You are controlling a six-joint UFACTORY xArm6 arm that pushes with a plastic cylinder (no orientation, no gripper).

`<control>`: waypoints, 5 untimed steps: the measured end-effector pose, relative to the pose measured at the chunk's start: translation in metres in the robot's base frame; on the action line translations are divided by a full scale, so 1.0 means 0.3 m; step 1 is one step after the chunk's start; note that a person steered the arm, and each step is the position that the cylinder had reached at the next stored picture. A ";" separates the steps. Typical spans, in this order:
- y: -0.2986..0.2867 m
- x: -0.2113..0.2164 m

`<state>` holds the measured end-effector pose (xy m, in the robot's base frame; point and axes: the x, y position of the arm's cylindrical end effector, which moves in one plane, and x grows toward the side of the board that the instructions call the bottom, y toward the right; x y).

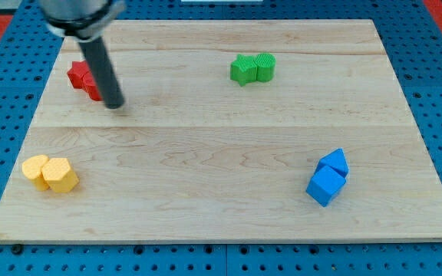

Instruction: Move the triangle left beside the green blocks

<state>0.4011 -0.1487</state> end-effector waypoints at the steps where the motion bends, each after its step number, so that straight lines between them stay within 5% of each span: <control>1: 0.252 0.020; 5: 1.242 -0.135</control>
<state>0.3608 0.2239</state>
